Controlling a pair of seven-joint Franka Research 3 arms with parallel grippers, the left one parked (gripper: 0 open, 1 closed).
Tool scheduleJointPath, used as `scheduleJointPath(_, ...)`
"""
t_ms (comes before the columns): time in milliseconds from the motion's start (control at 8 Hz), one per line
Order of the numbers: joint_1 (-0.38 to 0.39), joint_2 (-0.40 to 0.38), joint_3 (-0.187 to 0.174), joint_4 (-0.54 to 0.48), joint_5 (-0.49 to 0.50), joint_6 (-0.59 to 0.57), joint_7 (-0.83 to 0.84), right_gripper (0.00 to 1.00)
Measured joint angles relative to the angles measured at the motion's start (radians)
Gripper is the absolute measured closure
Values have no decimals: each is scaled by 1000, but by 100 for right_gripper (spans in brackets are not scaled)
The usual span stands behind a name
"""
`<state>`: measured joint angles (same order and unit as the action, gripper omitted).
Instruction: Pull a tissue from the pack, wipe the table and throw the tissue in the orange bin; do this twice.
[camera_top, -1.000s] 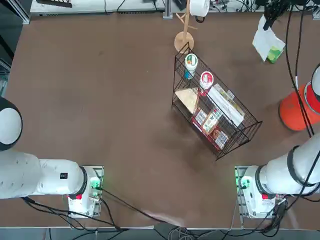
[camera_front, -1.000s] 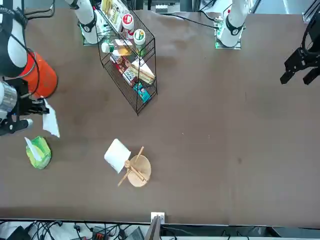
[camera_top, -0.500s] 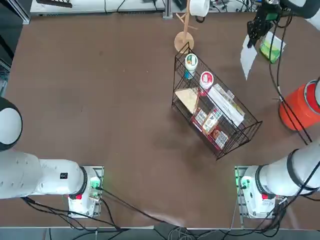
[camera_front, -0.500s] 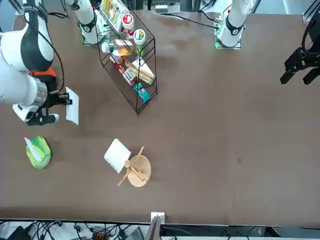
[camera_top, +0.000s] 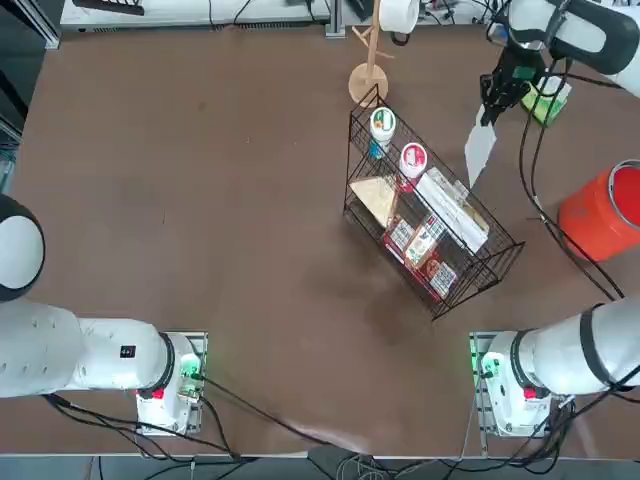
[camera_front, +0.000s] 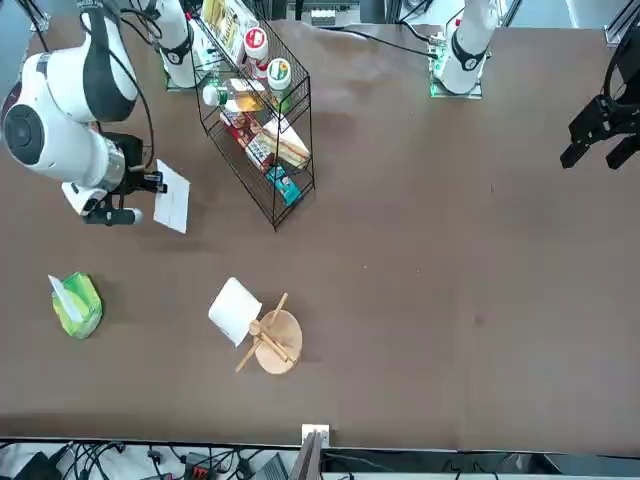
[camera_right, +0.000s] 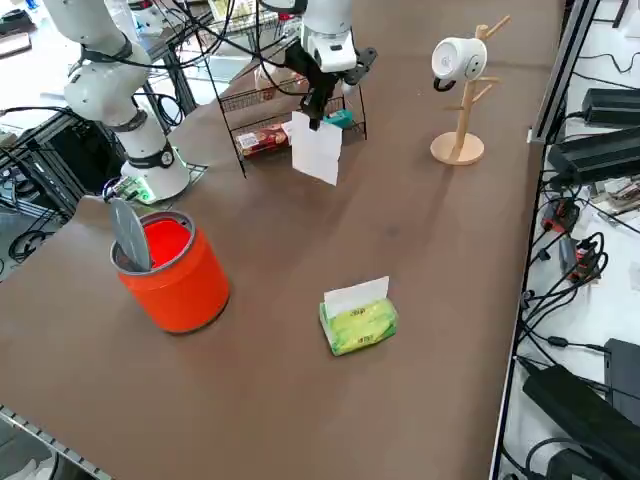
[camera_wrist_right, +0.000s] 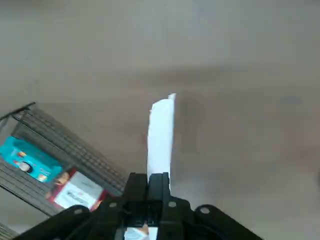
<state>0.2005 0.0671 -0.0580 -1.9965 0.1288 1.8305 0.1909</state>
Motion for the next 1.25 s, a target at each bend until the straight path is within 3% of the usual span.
scheduleJointPath(500, 125, -8, 1, -49, 4, 56, 370, 99)
scheduleJointPath(1250, 128, -9, -8, -129, 4, 117, 468, 99)
